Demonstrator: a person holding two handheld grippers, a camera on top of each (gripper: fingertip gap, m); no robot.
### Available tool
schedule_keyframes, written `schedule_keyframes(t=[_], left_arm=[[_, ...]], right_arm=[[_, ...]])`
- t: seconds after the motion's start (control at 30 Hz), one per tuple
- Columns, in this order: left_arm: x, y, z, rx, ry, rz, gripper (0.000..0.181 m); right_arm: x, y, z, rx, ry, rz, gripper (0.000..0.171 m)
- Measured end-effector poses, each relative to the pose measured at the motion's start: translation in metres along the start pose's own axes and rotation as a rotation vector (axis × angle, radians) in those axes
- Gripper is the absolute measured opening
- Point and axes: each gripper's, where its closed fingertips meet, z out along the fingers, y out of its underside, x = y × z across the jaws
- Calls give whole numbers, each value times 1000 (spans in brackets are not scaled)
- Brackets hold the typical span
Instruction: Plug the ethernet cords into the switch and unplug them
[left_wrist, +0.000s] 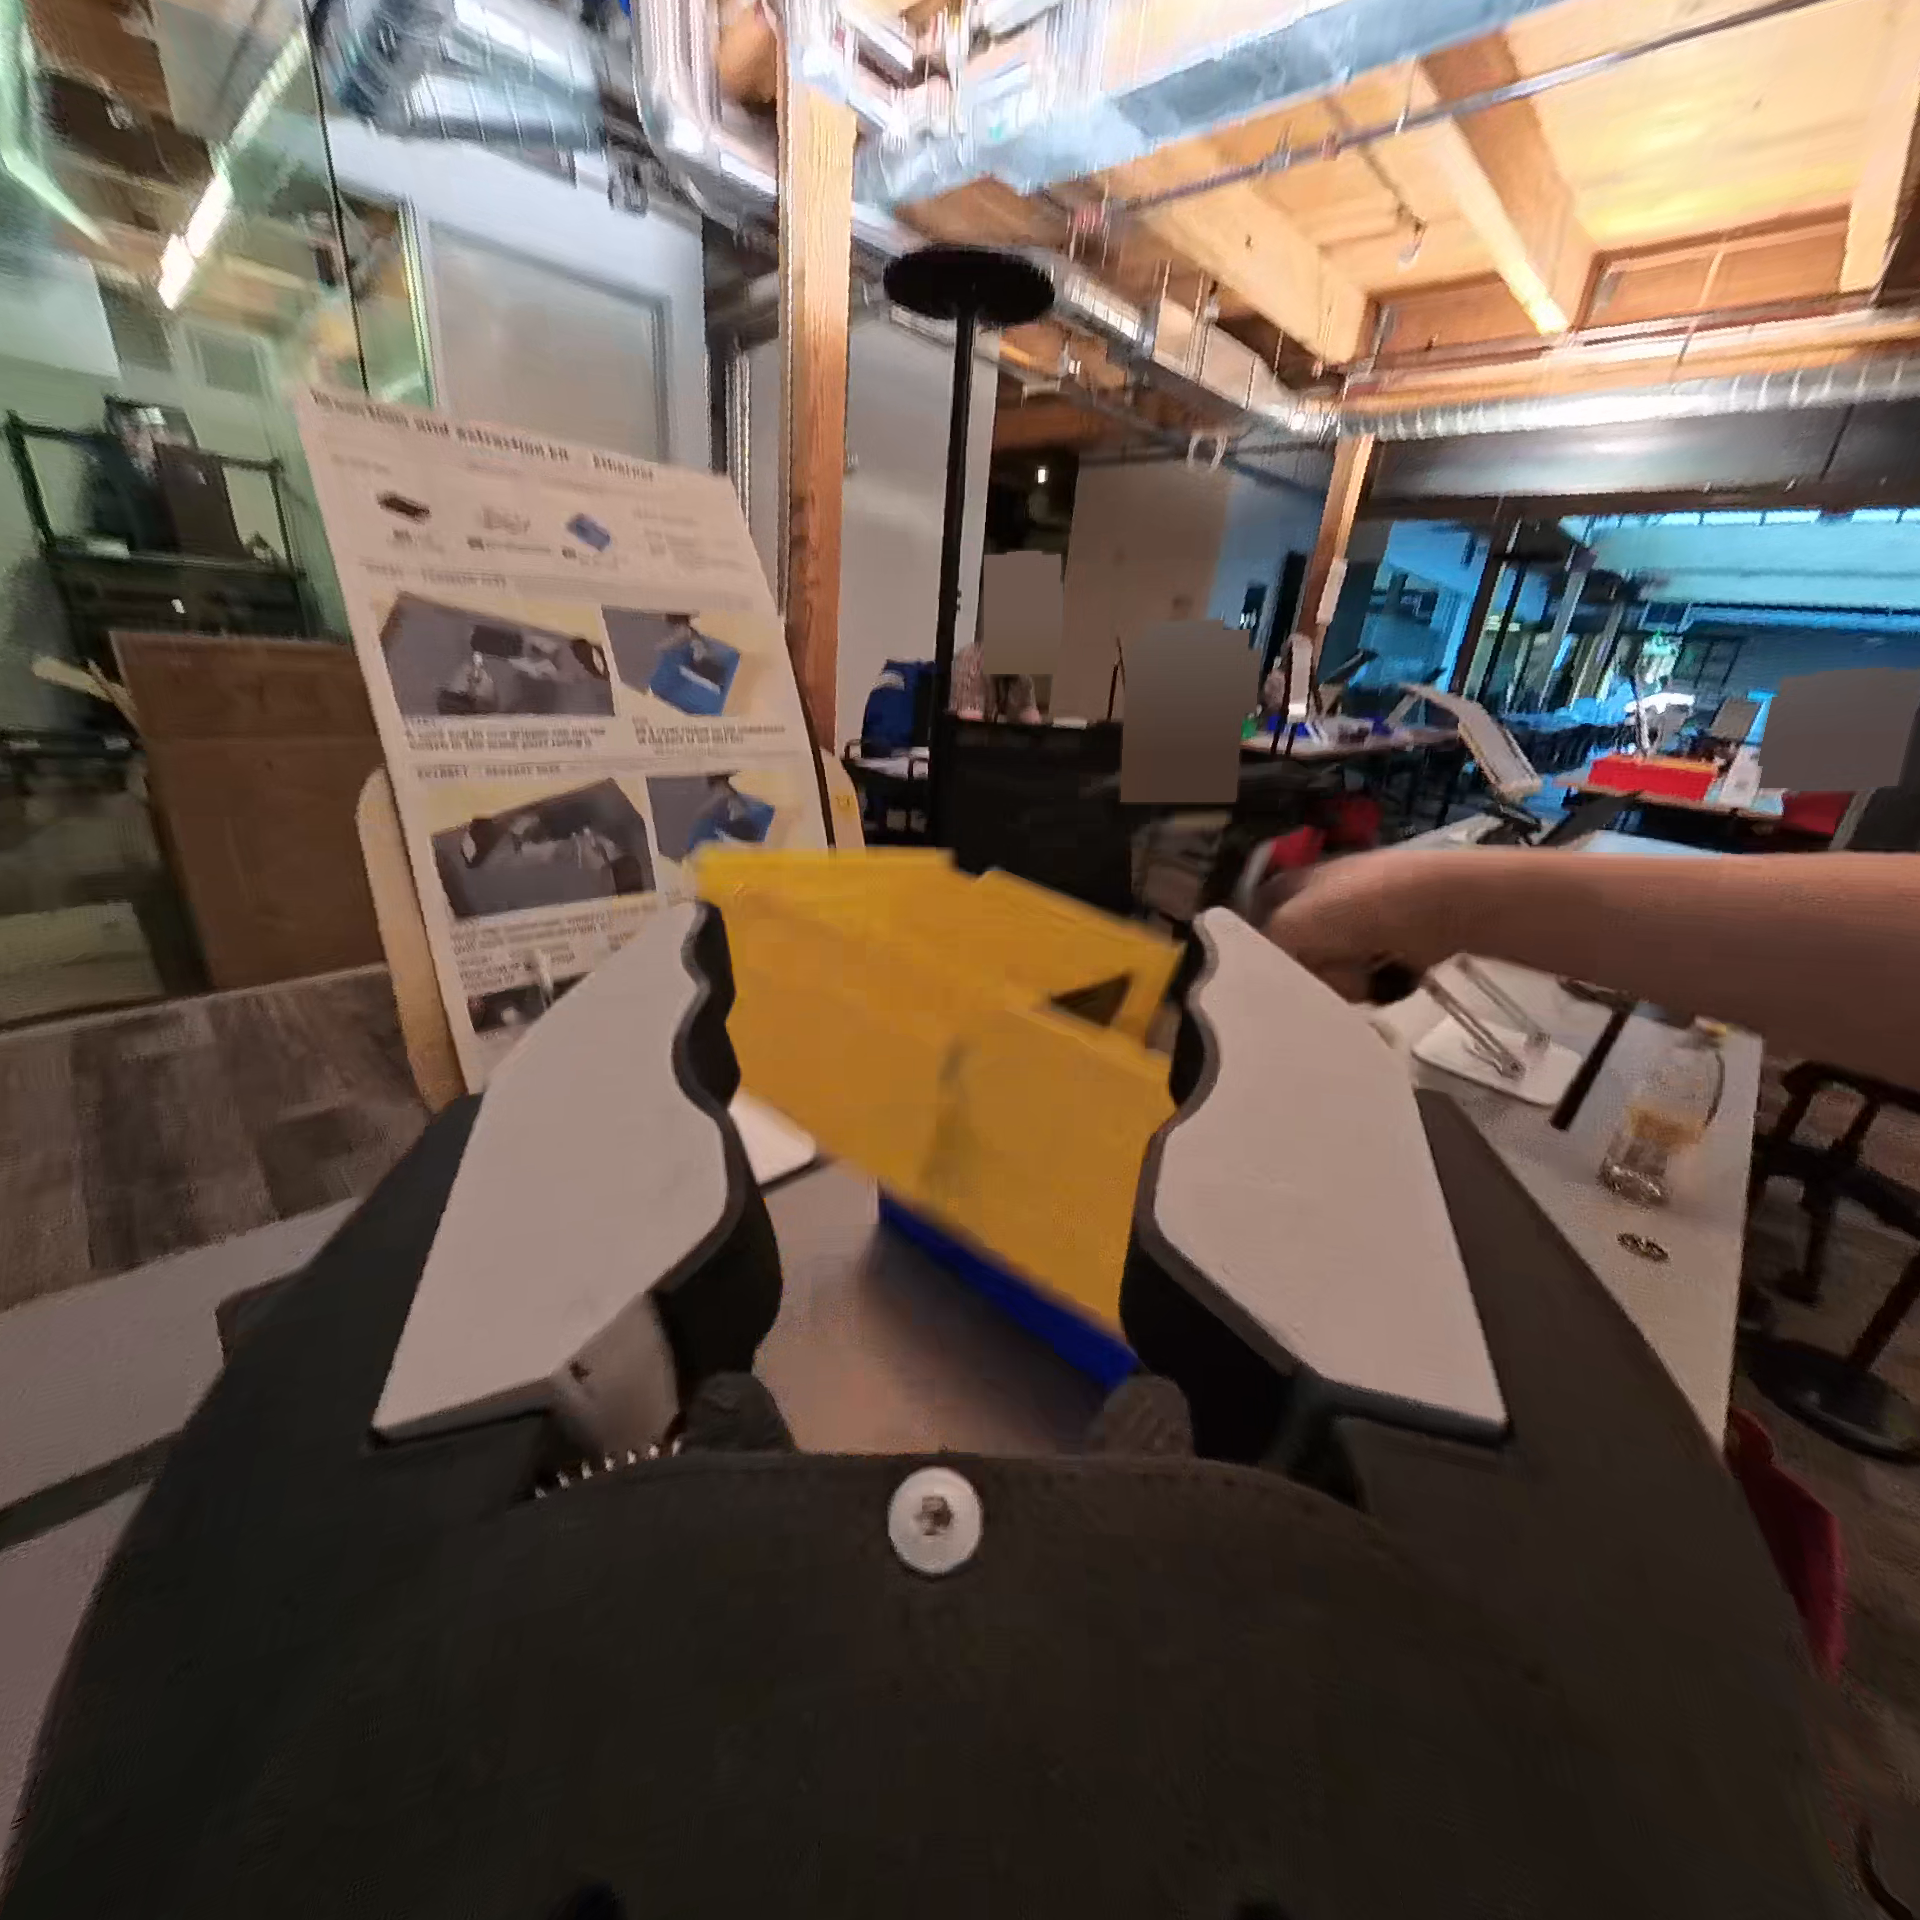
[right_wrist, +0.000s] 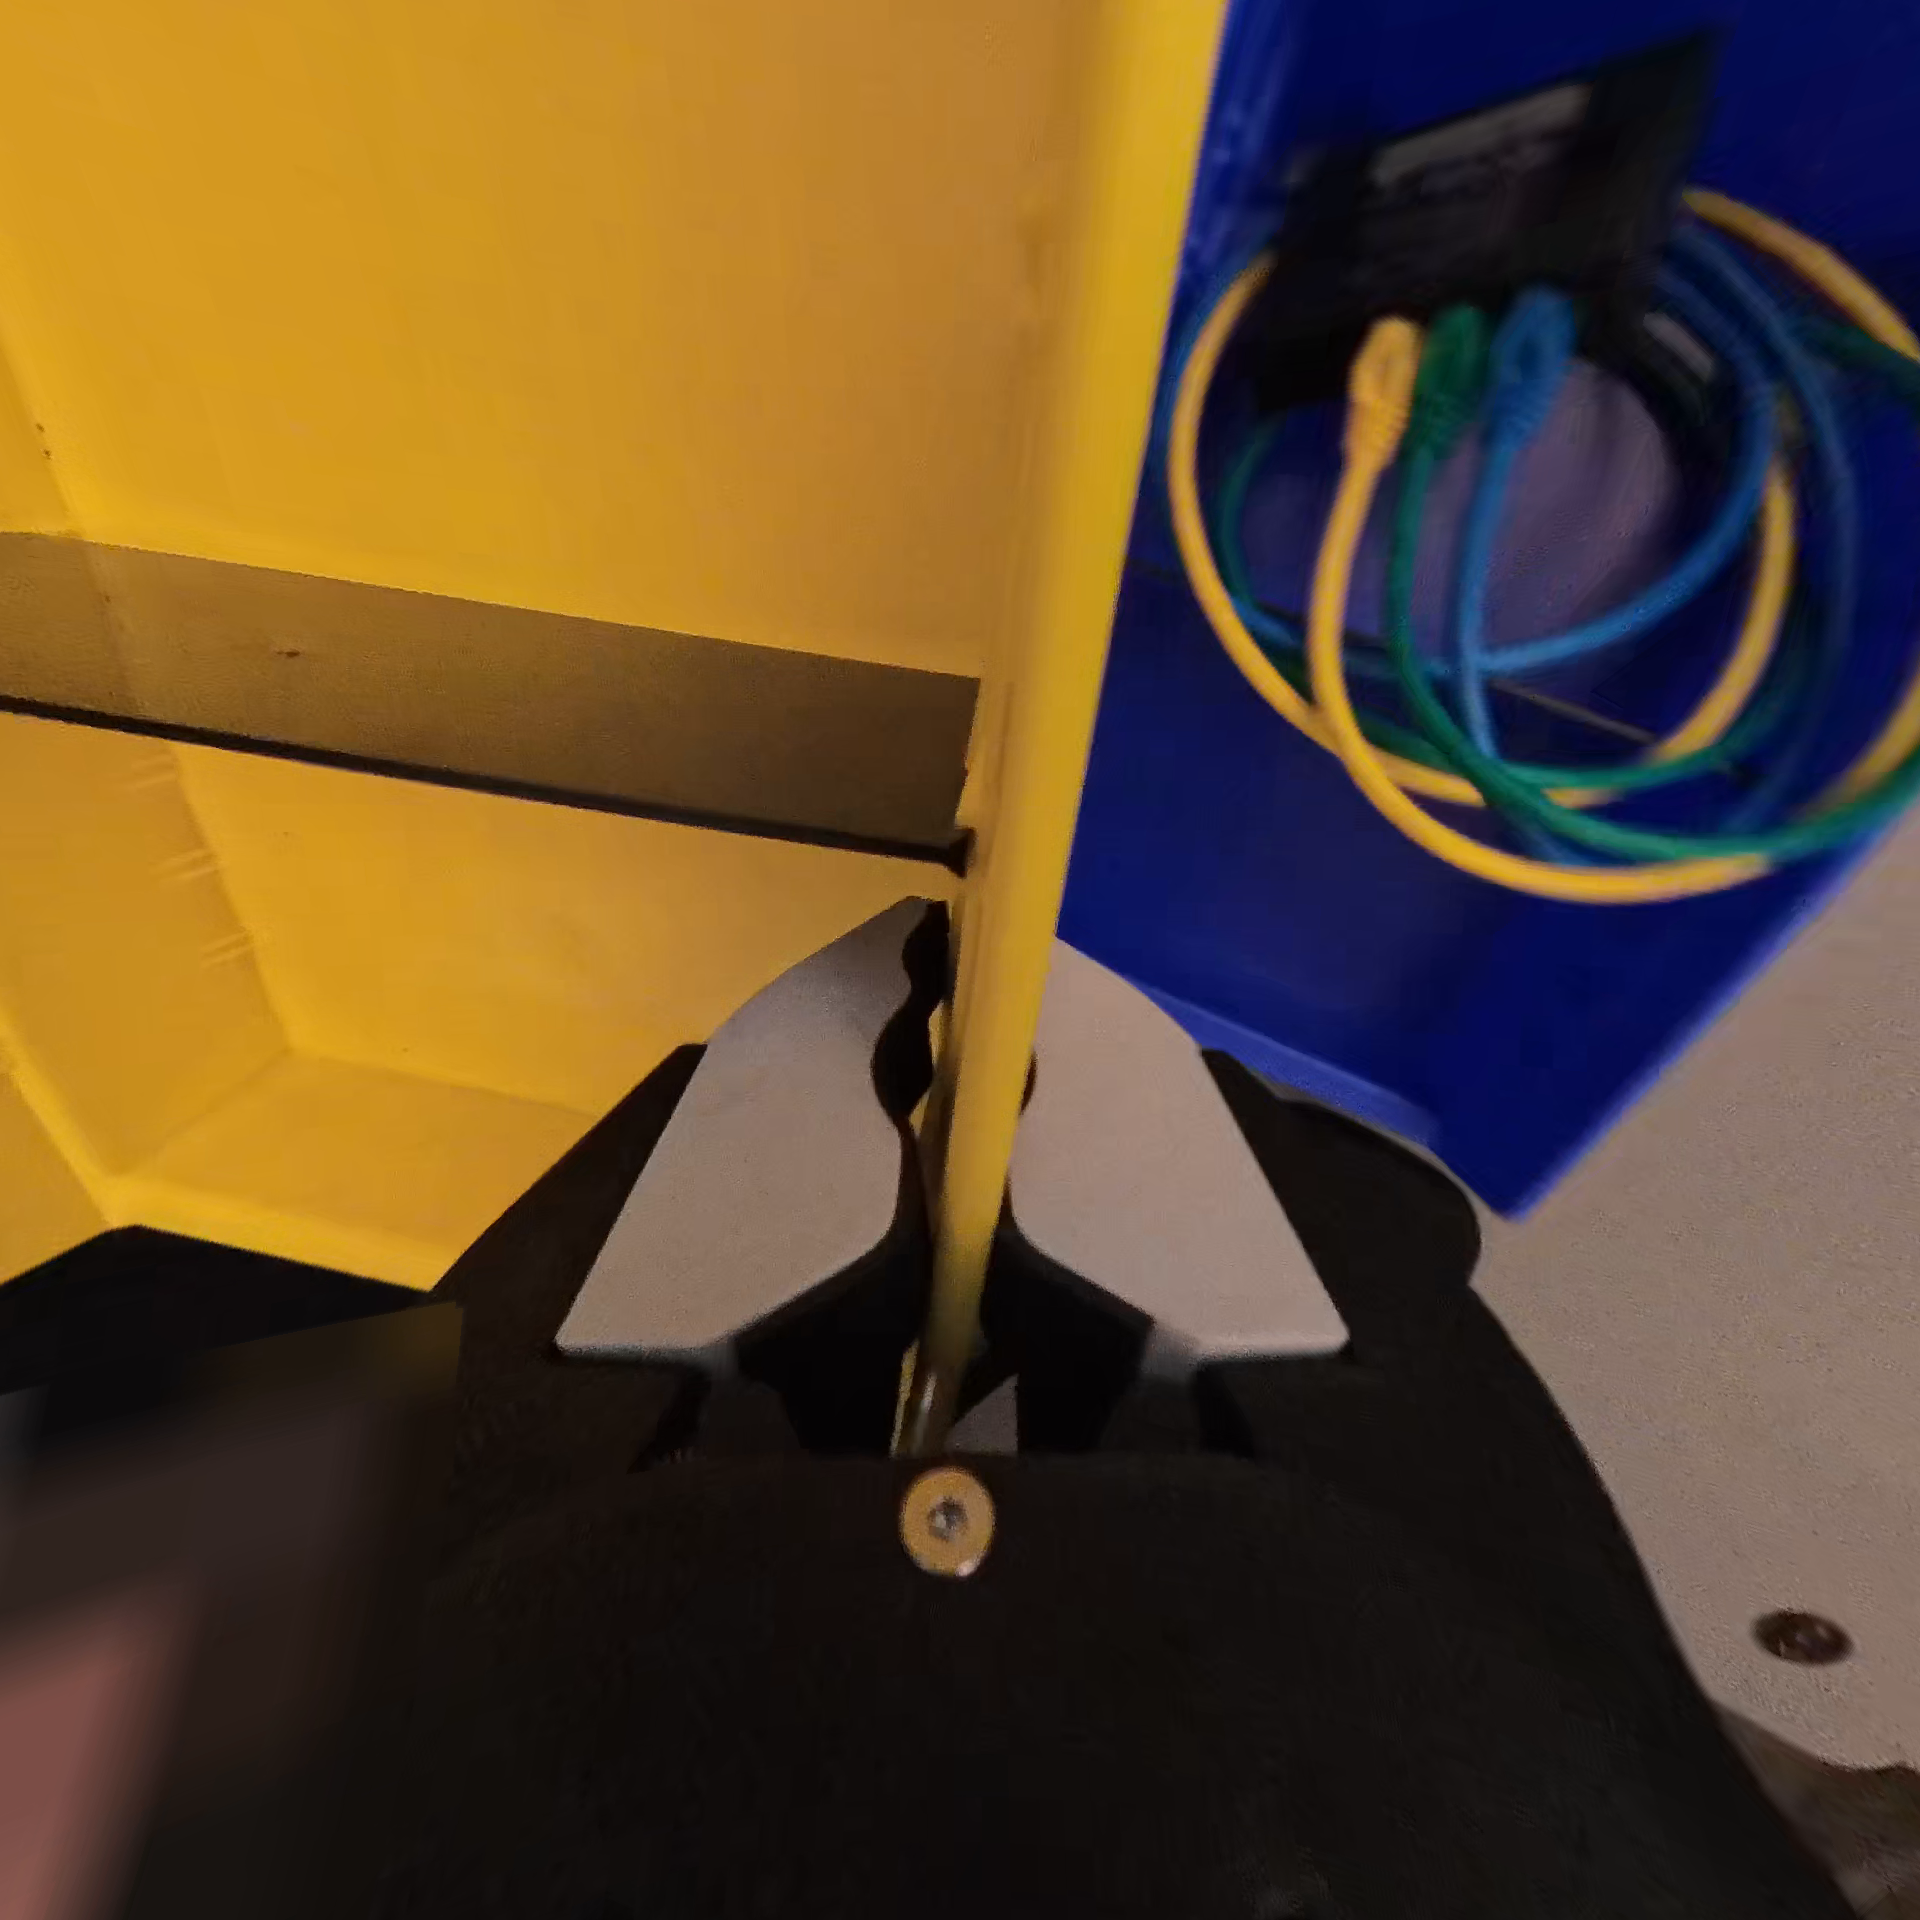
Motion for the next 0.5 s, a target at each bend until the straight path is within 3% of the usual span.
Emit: schedule_keyframes(t=[0.1,0.23,0.4,0.5], left_arm=[[-15,43,41,-191,-14,-49,86],[-42,141,112,-492,-85,-130,83],[1,273,176,-769,99,-400,85],[40,317,182,-895,163,-362,97]], right_arm=[[63,49,-62,123,44,145,5],[148,124,-118,270,156,338,4],[210,201,-132,379,184,513,4],[231,234,-125,409,178,571,5]])
